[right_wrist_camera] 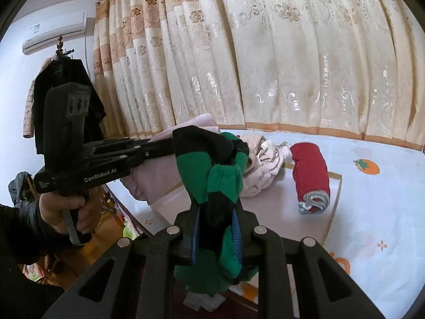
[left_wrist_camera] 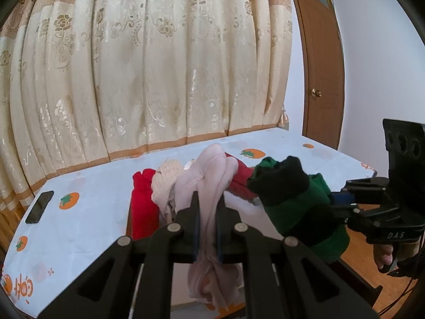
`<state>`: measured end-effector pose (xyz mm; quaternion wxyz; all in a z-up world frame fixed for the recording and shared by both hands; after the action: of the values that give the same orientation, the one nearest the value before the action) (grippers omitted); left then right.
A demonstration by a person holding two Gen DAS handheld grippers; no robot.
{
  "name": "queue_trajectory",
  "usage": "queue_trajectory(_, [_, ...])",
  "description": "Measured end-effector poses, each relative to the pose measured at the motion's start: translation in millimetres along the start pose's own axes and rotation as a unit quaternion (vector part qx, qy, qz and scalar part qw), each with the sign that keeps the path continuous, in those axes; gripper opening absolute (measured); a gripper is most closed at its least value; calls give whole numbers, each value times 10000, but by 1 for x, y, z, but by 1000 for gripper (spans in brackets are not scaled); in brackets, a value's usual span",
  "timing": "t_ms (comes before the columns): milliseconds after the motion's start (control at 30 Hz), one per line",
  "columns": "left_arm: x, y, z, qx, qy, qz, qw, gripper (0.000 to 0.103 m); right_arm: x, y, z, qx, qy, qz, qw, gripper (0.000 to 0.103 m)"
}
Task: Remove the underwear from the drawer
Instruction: 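Carry both garments over the beige tray beside the earlier garments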
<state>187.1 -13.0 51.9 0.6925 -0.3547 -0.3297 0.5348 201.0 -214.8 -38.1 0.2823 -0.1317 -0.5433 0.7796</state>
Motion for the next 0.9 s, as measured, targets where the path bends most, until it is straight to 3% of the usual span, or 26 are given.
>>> queue_trajectory(900, [20, -43, -29, -46, -75, 106, 9999, 6, -30, -42, -13, -17, 300, -106, 9995, 23])
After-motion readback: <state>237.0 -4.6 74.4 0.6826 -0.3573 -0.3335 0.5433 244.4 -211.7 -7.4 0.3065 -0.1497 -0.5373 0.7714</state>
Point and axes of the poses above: each gripper's, at about its wrist camera, not at the fingertips, and z roughly against the way its jaws point, x to its left, y to its underside, the point moved 3 cm from there along -z, roughly the way its jaws point, and after that the axes turned 9 degrees about x, right-handed, at the moved point
